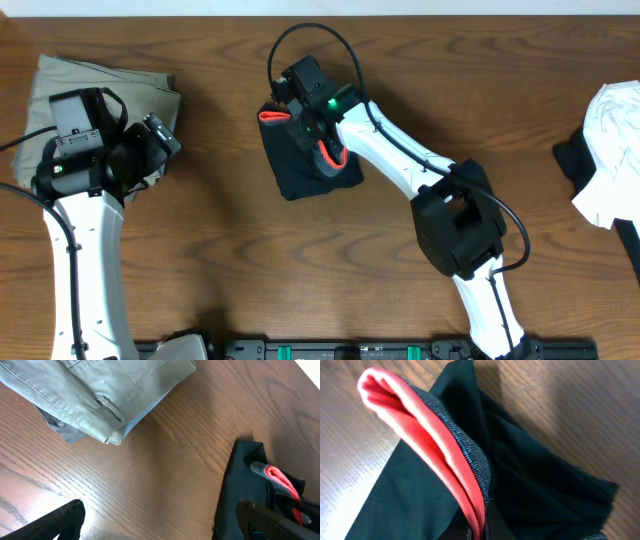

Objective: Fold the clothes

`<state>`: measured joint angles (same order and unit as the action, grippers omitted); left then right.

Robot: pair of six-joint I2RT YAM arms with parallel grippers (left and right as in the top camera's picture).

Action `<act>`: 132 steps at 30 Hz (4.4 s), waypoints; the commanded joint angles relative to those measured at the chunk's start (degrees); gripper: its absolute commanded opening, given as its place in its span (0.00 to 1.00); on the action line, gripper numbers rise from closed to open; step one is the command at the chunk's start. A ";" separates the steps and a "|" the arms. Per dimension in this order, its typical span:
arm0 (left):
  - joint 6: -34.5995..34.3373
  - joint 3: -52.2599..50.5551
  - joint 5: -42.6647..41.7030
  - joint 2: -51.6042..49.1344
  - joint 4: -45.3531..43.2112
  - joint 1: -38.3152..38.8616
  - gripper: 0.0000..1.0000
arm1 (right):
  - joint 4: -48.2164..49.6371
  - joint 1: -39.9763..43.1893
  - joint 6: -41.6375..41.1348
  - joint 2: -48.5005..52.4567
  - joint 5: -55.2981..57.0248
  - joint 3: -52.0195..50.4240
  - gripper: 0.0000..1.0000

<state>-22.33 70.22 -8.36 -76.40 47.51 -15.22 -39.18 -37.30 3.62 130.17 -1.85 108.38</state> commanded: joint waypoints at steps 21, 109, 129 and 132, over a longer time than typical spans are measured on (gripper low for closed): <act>-0.24 -0.79 0.52 -1.53 -0.02 -0.24 0.98 | -2.62 0.70 -7.67 0.24 17.57 3.06 0.08; -0.28 -0.79 0.50 -1.84 -1.49 -0.24 0.98 | -37.16 10.78 -12.61 -11.02 -6.21 -10.99 0.20; -0.28 -0.79 0.50 -1.84 -1.68 -0.24 0.98 | -31.58 12.44 -12.13 -10.32 -15.39 -0.48 0.02; -0.28 -0.79 0.50 -1.84 -1.70 -0.24 0.98 | -30.47 12.02 -12.33 -8.63 -16.06 -2.97 0.01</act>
<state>-22.33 69.89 -8.36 -77.91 46.00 -15.22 -70.04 -25.08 -11.46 119.00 -11.60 107.42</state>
